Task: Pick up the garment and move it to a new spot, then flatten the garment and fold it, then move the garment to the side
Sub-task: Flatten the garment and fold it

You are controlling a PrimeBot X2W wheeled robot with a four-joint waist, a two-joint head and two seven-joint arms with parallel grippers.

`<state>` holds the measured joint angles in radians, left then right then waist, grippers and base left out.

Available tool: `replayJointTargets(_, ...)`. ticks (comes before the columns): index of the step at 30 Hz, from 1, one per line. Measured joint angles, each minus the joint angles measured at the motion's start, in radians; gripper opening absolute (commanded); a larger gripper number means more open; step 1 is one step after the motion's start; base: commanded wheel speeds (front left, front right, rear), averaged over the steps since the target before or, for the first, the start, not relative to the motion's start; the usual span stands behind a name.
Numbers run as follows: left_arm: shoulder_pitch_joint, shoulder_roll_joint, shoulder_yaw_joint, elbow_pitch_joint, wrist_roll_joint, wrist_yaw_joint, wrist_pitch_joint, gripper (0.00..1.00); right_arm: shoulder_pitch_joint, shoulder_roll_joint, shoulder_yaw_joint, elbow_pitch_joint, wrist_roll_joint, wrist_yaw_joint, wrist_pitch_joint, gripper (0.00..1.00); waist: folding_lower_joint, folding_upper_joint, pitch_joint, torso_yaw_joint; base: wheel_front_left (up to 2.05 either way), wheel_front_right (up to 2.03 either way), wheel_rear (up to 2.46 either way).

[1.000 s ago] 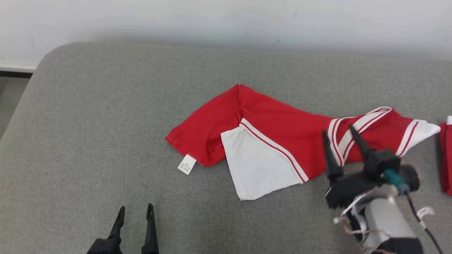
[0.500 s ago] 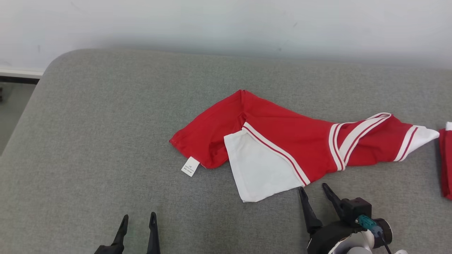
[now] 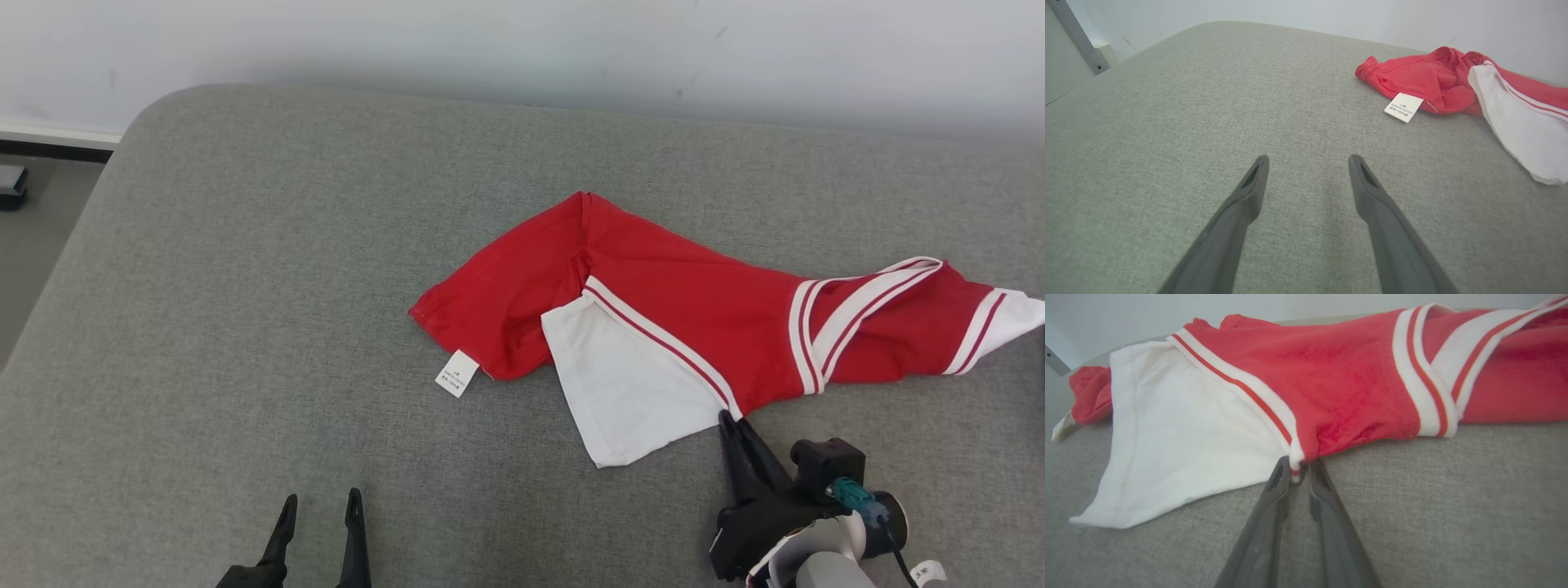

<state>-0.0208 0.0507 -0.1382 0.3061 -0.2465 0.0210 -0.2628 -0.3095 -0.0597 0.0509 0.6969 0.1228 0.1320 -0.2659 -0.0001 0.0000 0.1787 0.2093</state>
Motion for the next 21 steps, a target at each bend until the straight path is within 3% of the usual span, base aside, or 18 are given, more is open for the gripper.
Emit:
replayJointTargets(6,0.003,0.0,0.009,0.007,0.0,-0.001,0.0,1.0,0.037,-0.004,-0.029,-0.026,0.001,0.0,0.001,0.0,0.0001,0.0,-0.017,-0.023,0.0,0.0,0.0)
replayJointTargets(20,0.033,0.0,0.018,0.02,-0.002,-0.012,0.0,1.0,0.164,-0.129,-0.069,-0.075,0.053,0.0,0.002,0.0,0.0,0.0,-0.091,-0.141,0.0,0.0,0.0)
replayJointTargets(21,0.033,0.0,0.018,0.02,-0.002,-0.012,0.0,1.0,0.156,-0.134,-0.069,-0.08,0.052,0.0,0.002,0.11,0.0,0.0,-0.093,-0.149,0.0,0.0,0.0)
